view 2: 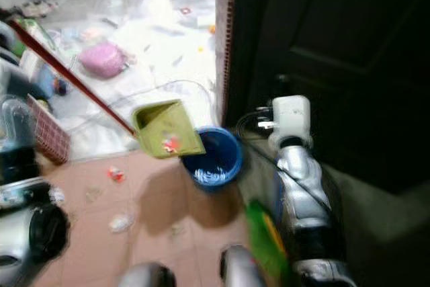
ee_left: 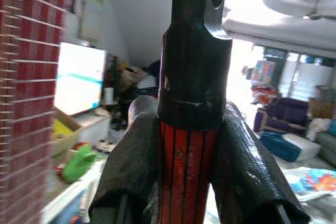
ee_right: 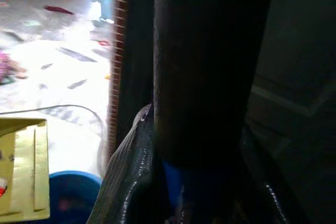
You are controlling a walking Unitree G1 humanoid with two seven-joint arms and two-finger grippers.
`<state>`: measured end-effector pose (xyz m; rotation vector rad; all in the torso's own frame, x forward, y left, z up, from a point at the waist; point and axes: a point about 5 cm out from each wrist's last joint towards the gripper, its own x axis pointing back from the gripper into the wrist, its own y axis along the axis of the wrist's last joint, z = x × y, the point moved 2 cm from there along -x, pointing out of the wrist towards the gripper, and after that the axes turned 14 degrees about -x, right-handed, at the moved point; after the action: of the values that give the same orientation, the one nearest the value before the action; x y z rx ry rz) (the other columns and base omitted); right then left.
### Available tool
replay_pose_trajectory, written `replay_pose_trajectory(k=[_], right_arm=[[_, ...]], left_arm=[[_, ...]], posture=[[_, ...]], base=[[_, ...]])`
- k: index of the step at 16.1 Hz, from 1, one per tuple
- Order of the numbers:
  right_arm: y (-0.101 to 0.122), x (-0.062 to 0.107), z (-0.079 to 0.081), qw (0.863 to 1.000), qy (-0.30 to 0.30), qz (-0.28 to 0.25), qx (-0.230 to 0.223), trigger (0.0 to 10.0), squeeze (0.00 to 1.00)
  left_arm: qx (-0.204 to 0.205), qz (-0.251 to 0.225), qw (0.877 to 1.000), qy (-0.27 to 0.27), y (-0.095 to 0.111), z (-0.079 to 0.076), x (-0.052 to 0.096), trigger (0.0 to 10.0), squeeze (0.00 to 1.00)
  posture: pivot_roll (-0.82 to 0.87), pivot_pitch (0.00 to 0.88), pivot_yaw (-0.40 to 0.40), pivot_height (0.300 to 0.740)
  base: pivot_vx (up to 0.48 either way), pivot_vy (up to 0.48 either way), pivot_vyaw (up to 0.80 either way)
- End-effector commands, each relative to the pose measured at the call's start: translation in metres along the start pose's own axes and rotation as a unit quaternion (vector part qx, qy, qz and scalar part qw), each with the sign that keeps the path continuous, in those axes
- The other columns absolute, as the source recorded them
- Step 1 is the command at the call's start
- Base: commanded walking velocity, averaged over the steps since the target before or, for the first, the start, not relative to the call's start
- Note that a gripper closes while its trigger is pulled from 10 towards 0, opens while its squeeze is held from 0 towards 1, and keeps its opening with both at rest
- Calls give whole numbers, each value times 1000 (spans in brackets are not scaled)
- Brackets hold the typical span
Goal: Sweep floor
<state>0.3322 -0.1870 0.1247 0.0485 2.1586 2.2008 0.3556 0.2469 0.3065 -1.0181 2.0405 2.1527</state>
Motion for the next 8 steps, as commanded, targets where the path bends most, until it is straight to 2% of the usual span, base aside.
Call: replay_pose_trajectory(k=[1,3,5,6,8], right_arm=[[15,-2,1,999,5,-32,11,10000,0],[14,-1,1,999,5,-32,12,10000,0],[13,-1,1,999,5,-30,12,10000,0],[13,-1,1,999,5,-30,12,10000,0],[13,-1,0,999,3,-30,12,10000,0]], left_arm=[[19,-51,998,17,23,6,-5,10000,0],[18,-40,999,1,18,-4,-3,10000,0],[6,-45,998,-37,14,-20,3,10000,0],[-10,-48,996,-80,9,-37,11,10000,0],[-21,-54,991,-119,5,-51,20,10000,0]], posture=[[-72,83,23,740],[-73,87,25,740],[-73,87,25,740],[-74,91,27,740],[-76,93,28,740]], base=[[480,0,0],[454,0,0],[0,0,0],[0,0,0],[0,0,0]])
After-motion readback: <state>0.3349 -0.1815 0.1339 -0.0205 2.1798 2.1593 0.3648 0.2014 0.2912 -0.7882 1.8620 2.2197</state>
